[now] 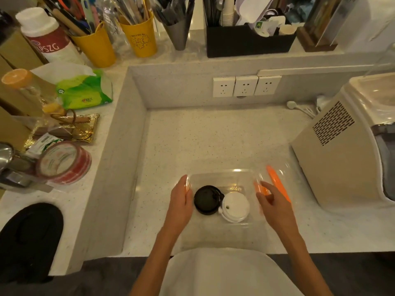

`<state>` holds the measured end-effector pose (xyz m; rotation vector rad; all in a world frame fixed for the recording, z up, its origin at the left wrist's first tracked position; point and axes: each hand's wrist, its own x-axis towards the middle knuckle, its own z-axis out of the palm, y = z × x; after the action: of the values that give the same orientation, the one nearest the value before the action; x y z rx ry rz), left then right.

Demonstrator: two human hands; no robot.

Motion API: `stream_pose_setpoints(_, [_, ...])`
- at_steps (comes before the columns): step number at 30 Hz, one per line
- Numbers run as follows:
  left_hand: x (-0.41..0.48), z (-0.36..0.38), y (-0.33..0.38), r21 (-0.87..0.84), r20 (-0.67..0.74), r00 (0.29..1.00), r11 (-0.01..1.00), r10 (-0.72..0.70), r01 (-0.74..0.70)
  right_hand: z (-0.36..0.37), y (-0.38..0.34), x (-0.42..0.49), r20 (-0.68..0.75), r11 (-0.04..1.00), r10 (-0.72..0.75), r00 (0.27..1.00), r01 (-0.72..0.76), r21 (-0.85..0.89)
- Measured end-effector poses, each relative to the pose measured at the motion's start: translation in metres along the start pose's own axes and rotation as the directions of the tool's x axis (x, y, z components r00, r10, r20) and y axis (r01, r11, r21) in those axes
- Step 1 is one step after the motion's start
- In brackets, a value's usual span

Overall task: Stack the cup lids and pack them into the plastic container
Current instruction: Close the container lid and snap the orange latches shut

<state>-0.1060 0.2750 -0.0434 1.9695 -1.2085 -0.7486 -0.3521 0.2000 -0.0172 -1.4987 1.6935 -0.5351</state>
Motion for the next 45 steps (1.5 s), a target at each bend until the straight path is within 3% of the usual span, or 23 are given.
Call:
stream_pose_setpoints(3, [0.007,0.000,-0.005,-0.010,-0.071,0.995,0.998,0.063,-0.063,0.007,0.002,-0.004,0.056,0.999,0.035,0.998,-0.035,-0.011])
stream_pose_setpoints(7, [0.018,0.004,-0.006,0.005,-0.122,0.992,1.000,-0.007,0.008,0.013,0.008,-0.001,0.100,0.986,0.090,0.991,-0.103,0.132])
stream_pose_setpoints(22, [0.011,0.000,0.009,0.038,-0.101,0.986,0.989,-0.136,0.141,0.022,0.012,-0.001,0.087,0.959,0.040,0.995,-0.063,0.275])
stream_pose_setpoints(25, [0.019,0.003,0.028,0.164,-0.133,0.962,0.952,-0.237,0.257,0.017,0.024,-0.008,-0.030,0.930,0.071,0.997,-0.056,0.364])
stream_pose_setpoints(28, [0.028,0.015,0.066,0.252,-0.162,0.985,0.963,-0.053,0.093,0.006,0.051,-0.013,-0.187,0.894,0.270,0.945,-0.174,0.412])
stream_pose_setpoints(33, [0.086,0.063,0.122,0.291,0.158,0.973,0.934,0.166,-0.206,-0.009,0.099,-0.018,-0.079,0.695,0.602,0.795,-0.472,0.543])
stream_pose_setpoints(35, [0.120,0.093,0.136,0.308,0.376,0.922,0.925,0.095,-0.221,-0.009,0.105,-0.021,-0.029,0.613,0.649,0.760,-0.500,0.612])
stream_pose_setpoints(38, [0.160,0.139,0.151,0.403,0.651,0.749,0.894,-0.127,-0.198,-0.004,0.109,-0.023,0.026,0.533,0.680,0.733,-0.518,0.669])
stream_pose_setpoints(41, [0.173,0.166,0.155,0.395,0.736,0.643,0.906,-0.212,-0.154,-0.002,0.110,-0.019,0.035,0.550,0.673,0.738,-0.532,0.643])
stream_pose_setpoints(45, [0.170,0.176,0.141,0.361,0.740,0.617,0.932,-0.269,-0.027,-0.003,0.106,-0.011,0.068,0.582,0.656,0.751,-0.562,0.588])
